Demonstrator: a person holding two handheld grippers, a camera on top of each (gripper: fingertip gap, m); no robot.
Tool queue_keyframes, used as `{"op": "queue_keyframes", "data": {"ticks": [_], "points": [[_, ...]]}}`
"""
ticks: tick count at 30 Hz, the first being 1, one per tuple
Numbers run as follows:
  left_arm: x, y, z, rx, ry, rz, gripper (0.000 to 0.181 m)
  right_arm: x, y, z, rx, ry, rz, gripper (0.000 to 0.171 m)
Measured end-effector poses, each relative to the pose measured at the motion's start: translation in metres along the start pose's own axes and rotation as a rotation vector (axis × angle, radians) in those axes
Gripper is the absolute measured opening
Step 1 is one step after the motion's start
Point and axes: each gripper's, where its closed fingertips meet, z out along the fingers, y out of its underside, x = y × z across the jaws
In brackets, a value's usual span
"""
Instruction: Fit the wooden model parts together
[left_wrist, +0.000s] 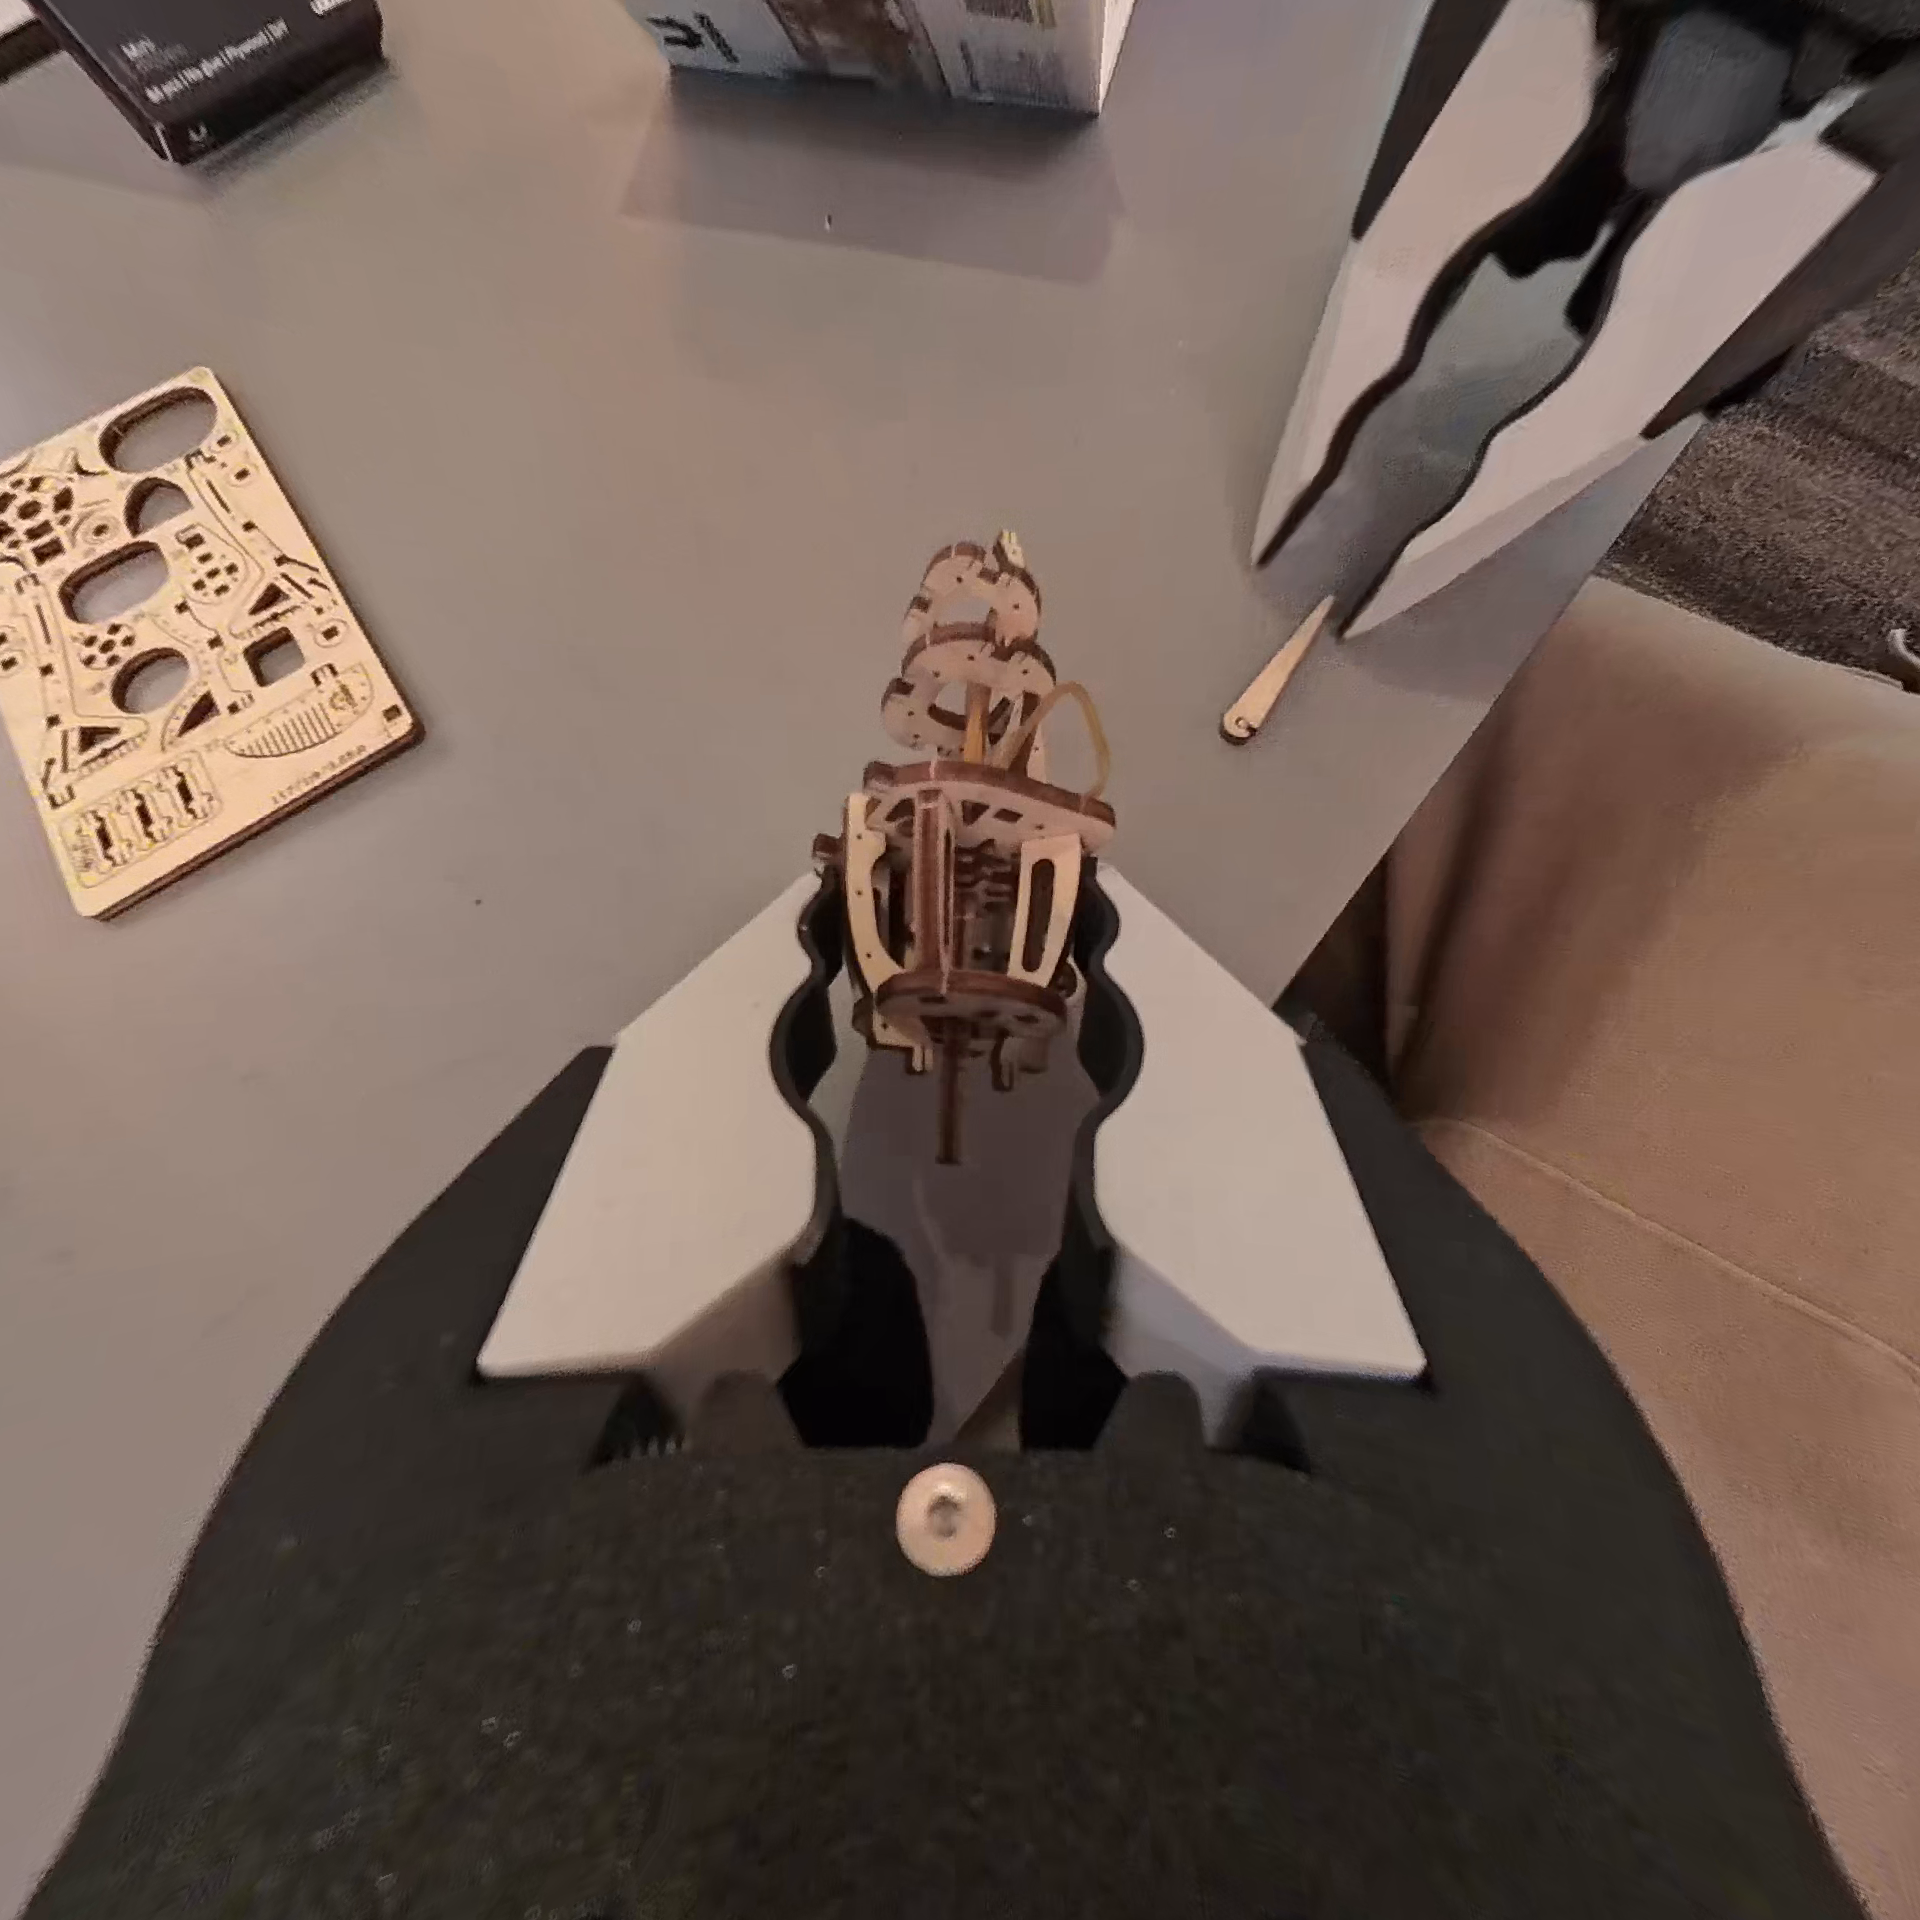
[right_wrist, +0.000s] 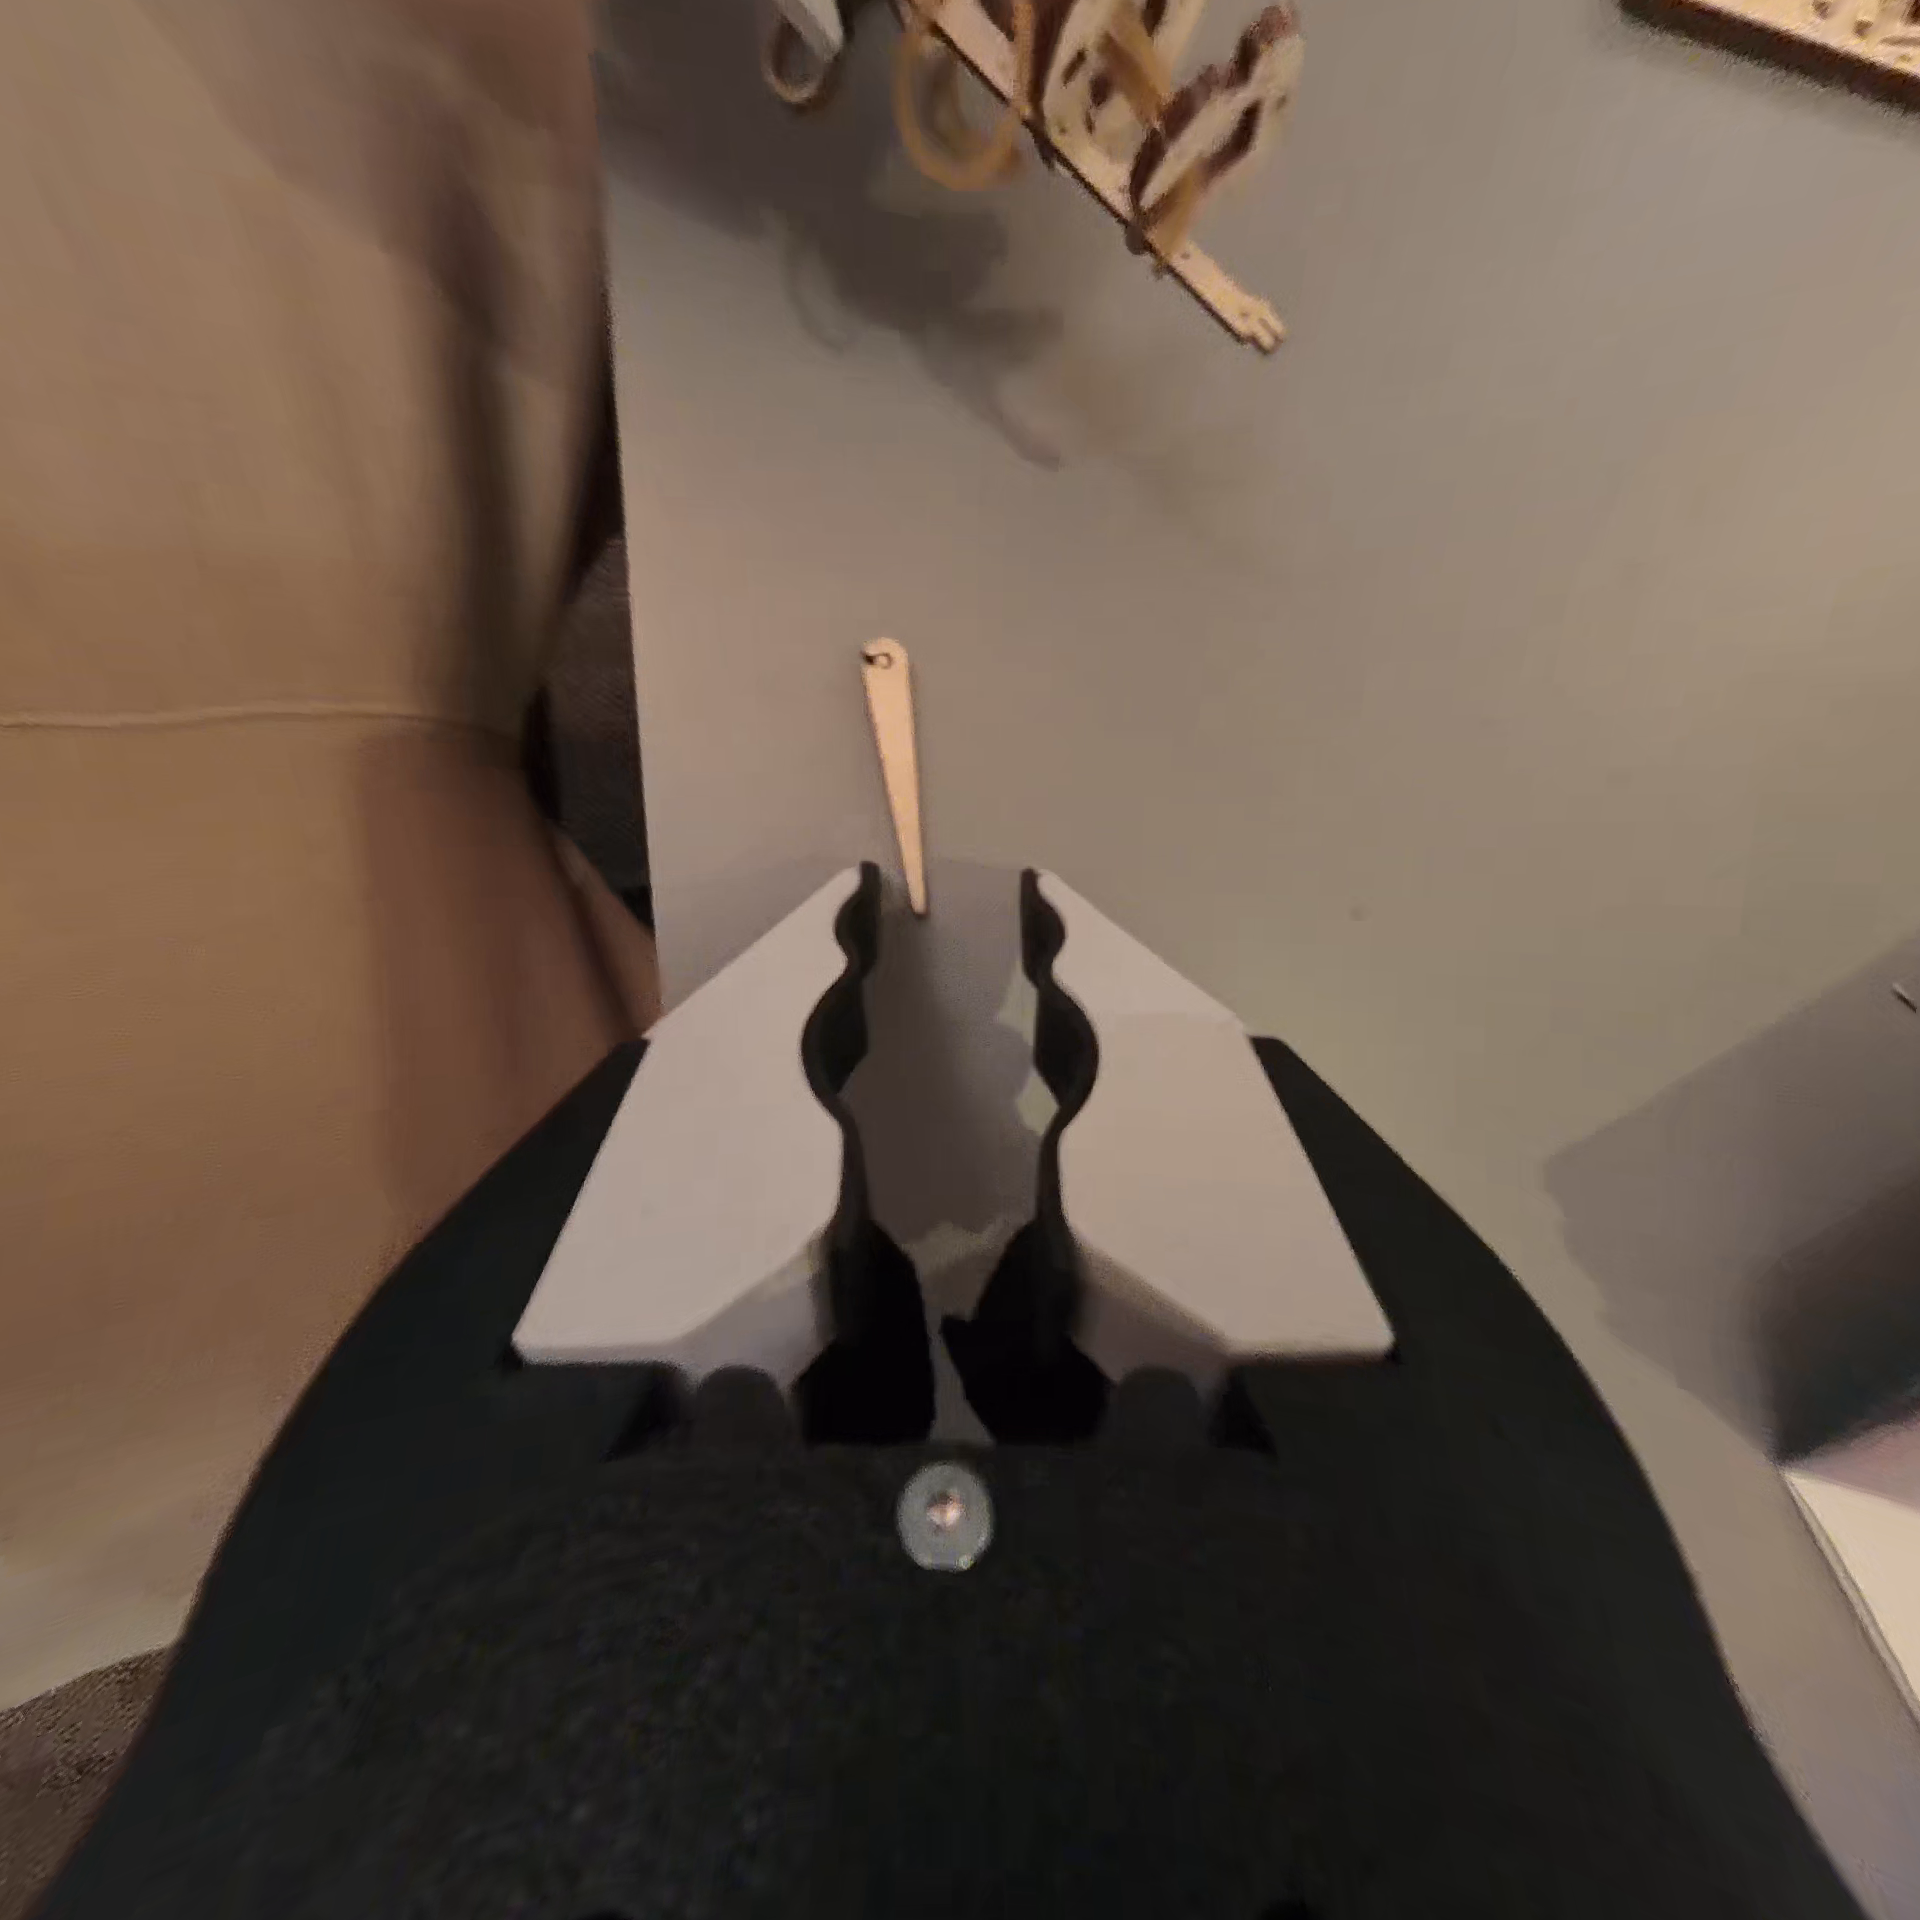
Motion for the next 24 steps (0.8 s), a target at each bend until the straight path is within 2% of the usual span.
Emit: {"op": "queue_keyframes", "data": {"ticks": [2, 4, 6, 8, 11, 15, 18, 22, 24], "points": [[-0.002, 0.002, 0.0, -0.011, -0.01, -0.027, 0.042, 0.0, -0.006, -0.01, 0.001, 0.108, 0.111, 0.036], [-0.002, 0.003, -0.001, -0.016, -0.01, -0.074, 0.042, -0.004, -0.01, -0.018, 0.026, 0.253, 0.335, 0.042], [-0.002, 0.003, 0.0, -0.021, -0.014, -0.122, 0.042, -0.02, -0.012, -0.021, 0.109, 0.36, 0.628, 0.045], [0.0, 0.001, 0.001, -0.021, -0.016, -0.145, 0.042, -0.035, -0.021, -0.018, 0.22, 0.414, 0.786, 0.054], [0.002, -0.002, -0.003, -0.026, -0.027, -0.15, 0.042, -0.038, -0.033, -0.014, 0.316, 0.498, 0.848, 0.051], [0.0, 0.002, -0.008, -0.026, -0.036, -0.162, 0.042, -0.025, -0.028, 0.002, 0.305, 0.498, 0.93, 0.053], [-0.002, 0.007, -0.01, -0.025, -0.039, -0.182, 0.042, -0.013, -0.025, 0.012, 0.287, 0.443, 0.954, 0.054], [-0.008, 0.007, -0.013, -0.018, -0.084, -0.181, 0.042, 0.005, -0.035, 0.022, 0.228, 0.35, 0.841, 0.058], [-0.008, 0.006, -0.017, -0.018, -0.097, -0.195, 0.042, 0.002, -0.04, 0.017, 0.223, 0.285, 0.81, 0.053]]}}
